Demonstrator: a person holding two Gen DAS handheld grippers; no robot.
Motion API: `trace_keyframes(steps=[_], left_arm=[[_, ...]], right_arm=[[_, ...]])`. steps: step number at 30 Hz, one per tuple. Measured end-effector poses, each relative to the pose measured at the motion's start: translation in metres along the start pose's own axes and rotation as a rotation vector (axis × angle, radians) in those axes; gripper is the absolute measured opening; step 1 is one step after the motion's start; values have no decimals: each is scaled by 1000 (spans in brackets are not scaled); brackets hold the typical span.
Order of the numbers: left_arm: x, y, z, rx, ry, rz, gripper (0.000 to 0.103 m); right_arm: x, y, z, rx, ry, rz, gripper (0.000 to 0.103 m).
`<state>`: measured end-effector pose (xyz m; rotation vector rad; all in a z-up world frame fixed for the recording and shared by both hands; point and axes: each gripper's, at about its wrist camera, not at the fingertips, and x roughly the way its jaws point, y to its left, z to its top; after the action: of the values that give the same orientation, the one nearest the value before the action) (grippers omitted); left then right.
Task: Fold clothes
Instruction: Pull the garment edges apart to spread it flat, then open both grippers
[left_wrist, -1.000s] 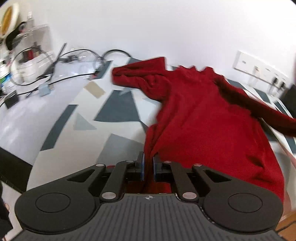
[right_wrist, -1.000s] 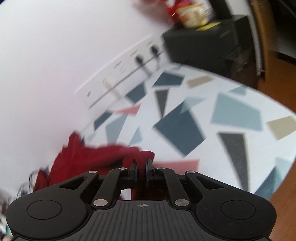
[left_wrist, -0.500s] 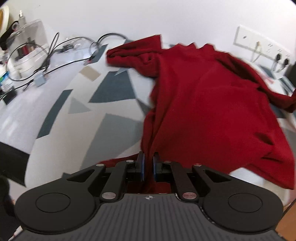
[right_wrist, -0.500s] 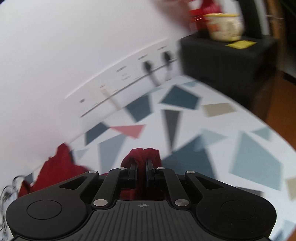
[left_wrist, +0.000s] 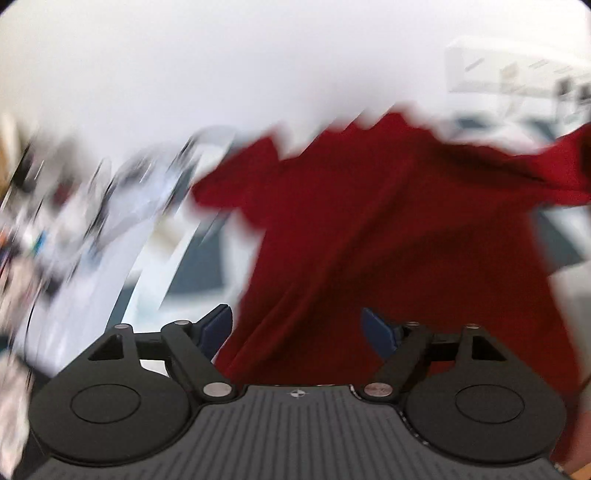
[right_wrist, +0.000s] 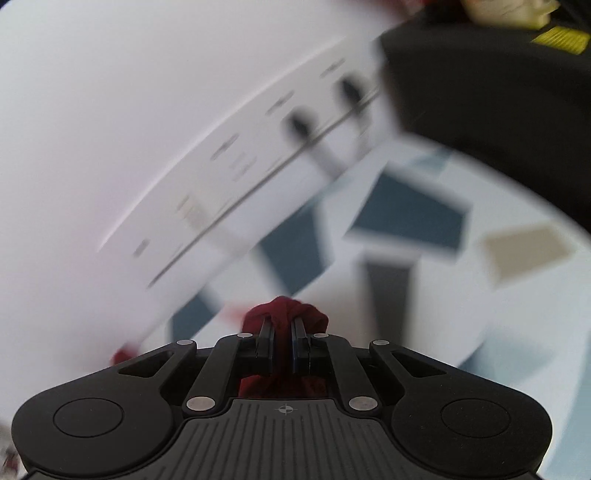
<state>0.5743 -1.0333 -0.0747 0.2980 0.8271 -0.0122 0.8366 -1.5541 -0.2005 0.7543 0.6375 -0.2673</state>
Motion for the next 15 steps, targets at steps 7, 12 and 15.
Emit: trace_keyframes(steps=[7, 12, 15], left_arm=[[44, -57, 30, 35, 92, -131, 79], [74, -59, 23, -26, 209, -99, 79], [81, -51, 17, -50, 232, -59, 79]], right_arm=[[29, -76, 37, 99, 32, -104, 8], [25, -68, 31, -69, 29, -255, 41], [19, -36, 24, -243, -5, -202, 42]])
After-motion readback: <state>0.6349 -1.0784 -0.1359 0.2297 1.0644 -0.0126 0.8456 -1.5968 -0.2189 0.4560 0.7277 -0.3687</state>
